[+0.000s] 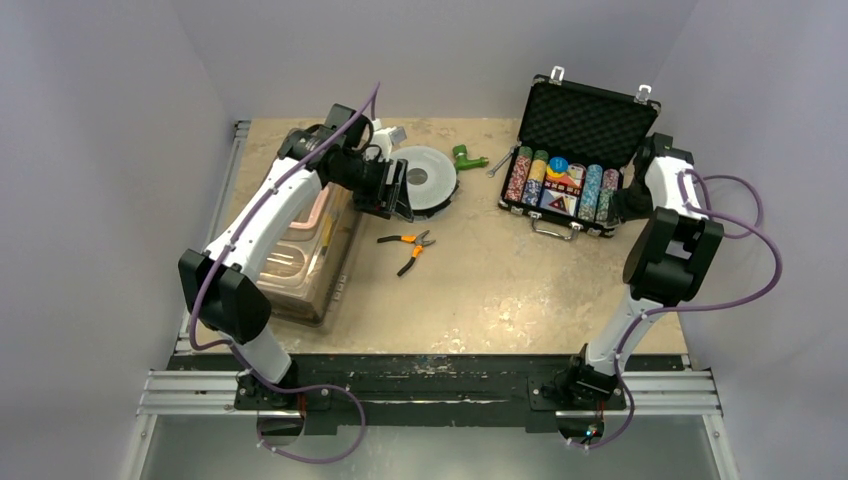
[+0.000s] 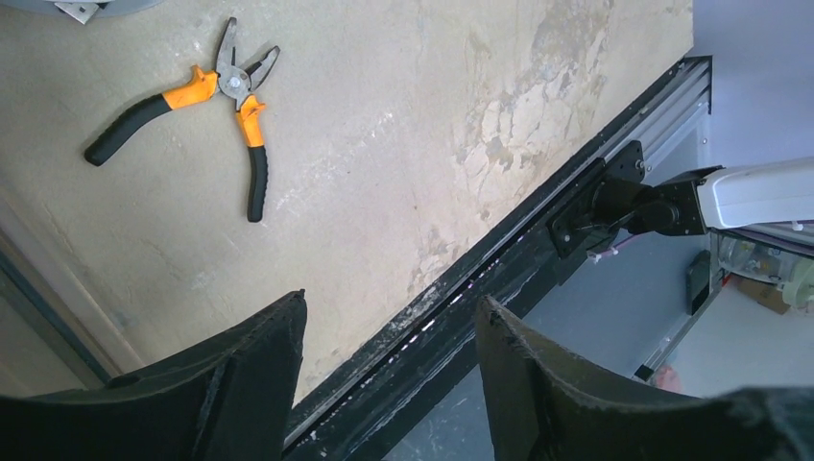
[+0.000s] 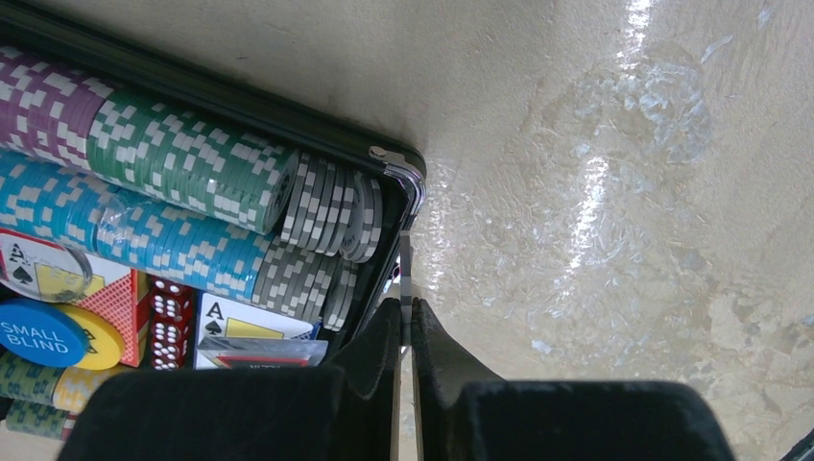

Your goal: Pack up texas hold em set

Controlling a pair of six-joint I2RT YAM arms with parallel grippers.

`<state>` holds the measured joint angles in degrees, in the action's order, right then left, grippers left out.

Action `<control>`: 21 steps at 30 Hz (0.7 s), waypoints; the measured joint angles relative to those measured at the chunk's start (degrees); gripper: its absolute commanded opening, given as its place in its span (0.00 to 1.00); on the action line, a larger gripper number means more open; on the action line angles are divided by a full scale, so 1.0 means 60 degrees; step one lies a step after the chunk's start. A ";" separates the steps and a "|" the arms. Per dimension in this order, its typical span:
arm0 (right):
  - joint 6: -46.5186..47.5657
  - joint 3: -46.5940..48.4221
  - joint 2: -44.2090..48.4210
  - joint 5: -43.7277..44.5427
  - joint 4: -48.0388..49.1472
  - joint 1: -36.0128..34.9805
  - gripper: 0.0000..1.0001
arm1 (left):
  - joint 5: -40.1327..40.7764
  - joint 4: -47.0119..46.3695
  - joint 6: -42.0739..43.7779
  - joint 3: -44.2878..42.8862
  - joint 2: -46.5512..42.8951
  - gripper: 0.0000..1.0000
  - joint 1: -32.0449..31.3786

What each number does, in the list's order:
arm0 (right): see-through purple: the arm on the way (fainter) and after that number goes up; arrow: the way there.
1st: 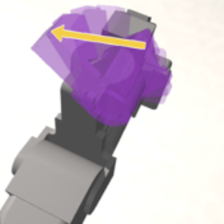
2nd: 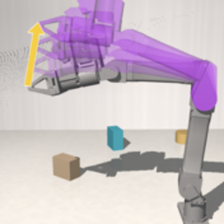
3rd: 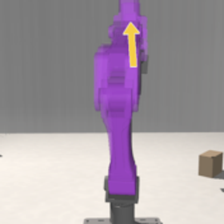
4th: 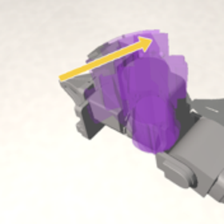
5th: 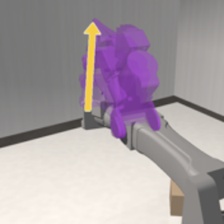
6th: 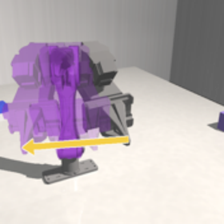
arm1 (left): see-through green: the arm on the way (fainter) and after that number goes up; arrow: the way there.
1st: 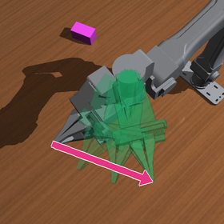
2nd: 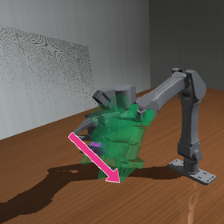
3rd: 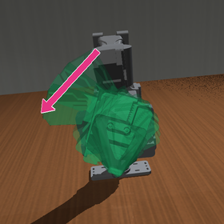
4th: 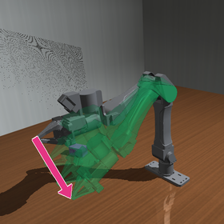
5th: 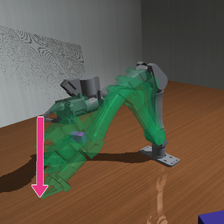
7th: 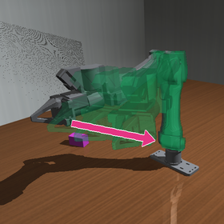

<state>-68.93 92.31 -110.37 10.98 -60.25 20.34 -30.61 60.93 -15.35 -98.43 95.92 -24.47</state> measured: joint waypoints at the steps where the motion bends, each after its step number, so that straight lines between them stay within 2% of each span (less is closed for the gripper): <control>1: -0.0026 0.0000 0.0000 -0.0007 0.0022 0.0000 0.00 | -0.0015 0.0007 -0.0004 -0.0029 0.0040 0.62 0.0018; 21: -0.0335 -0.0033 -0.0149 -0.0259 0.0273 0.0073 0.00 | -0.0069 0.0015 0.0000 -0.0120 0.0069 0.62 0.0069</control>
<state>-70.94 92.12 -111.26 9.43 -58.61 20.78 -31.03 61.01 -15.35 -99.15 96.33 -24.05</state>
